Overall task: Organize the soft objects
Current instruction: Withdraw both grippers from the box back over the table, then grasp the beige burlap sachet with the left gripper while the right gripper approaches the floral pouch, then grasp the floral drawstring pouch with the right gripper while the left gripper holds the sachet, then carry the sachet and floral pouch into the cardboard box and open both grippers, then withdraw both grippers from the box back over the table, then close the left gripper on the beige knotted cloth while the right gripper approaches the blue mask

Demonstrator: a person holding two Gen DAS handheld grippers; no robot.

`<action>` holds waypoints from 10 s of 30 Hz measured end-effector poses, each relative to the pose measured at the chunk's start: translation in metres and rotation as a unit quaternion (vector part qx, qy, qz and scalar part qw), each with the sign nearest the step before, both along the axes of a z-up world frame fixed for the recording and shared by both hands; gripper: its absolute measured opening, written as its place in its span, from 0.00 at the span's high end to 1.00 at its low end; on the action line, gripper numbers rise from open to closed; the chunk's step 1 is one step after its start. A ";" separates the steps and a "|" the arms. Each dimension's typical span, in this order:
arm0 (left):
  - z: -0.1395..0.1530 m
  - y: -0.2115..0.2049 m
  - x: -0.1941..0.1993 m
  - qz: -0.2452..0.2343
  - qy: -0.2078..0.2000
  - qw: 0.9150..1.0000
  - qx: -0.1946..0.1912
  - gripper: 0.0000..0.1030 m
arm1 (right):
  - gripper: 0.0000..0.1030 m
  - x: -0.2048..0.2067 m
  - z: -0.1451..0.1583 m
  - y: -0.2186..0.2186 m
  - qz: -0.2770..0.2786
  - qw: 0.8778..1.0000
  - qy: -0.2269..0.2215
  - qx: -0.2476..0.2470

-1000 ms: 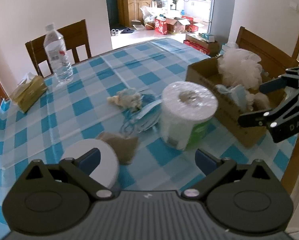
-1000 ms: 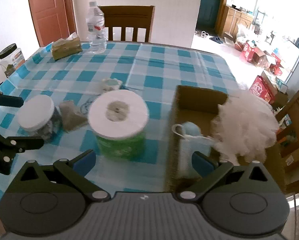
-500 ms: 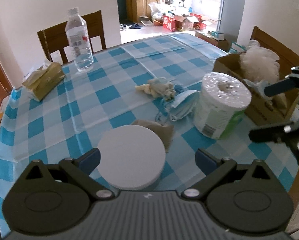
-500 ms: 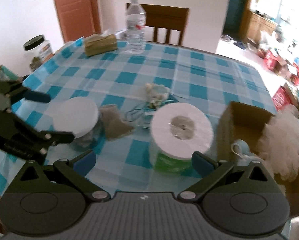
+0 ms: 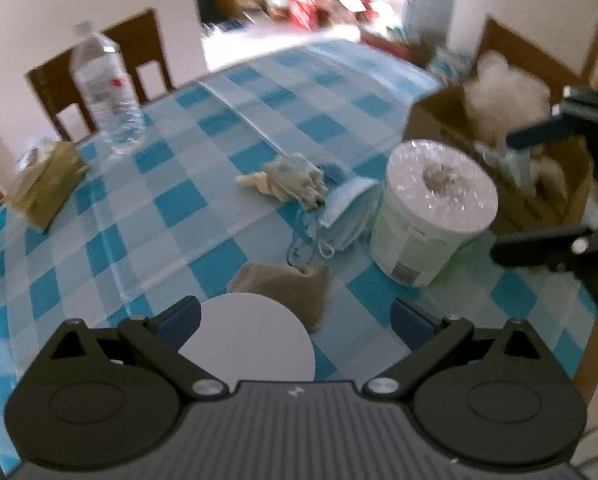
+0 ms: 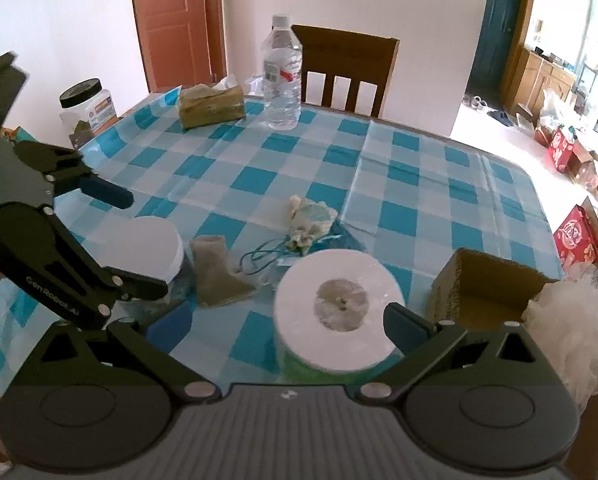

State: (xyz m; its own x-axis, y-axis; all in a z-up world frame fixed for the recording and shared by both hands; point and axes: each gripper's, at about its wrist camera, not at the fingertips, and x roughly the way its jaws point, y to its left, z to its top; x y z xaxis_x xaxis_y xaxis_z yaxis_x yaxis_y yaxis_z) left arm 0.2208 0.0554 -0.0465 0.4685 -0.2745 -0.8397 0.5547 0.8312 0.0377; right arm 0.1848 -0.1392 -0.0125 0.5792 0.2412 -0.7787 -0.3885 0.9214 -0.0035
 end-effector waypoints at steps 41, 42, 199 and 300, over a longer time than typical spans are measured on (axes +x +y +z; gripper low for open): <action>-0.094 -0.074 0.123 -0.030 0.229 0.962 0.147 0.41 | 0.00 0.066 0.001 -0.038 0.013 1.000 -0.020 0.016; -0.093 -0.072 0.122 -0.029 0.228 0.963 0.145 0.42 | 0.00 0.067 0.000 -0.038 0.014 1.000 -0.020 0.015; 0.039 -0.266 0.014 -0.159 0.065 0.985 0.014 0.52 | 0.04 -0.063 -0.007 -0.213 -0.230 0.969 0.031 0.089; -0.014 0.018 0.123 0.142 0.097 0.983 -0.072 0.06 | 0.00 0.023 -0.021 0.093 0.158 0.979 0.014 -0.124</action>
State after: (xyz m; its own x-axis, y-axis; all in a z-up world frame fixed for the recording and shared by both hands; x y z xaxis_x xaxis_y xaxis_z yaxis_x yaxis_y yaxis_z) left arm 0.3435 0.0730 -0.0604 0.3788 -0.2783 -0.8826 0.2853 0.9424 -0.1747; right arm 0.2075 -0.0461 -0.0336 0.4829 0.2058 -0.8511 -0.6580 0.7266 -0.1976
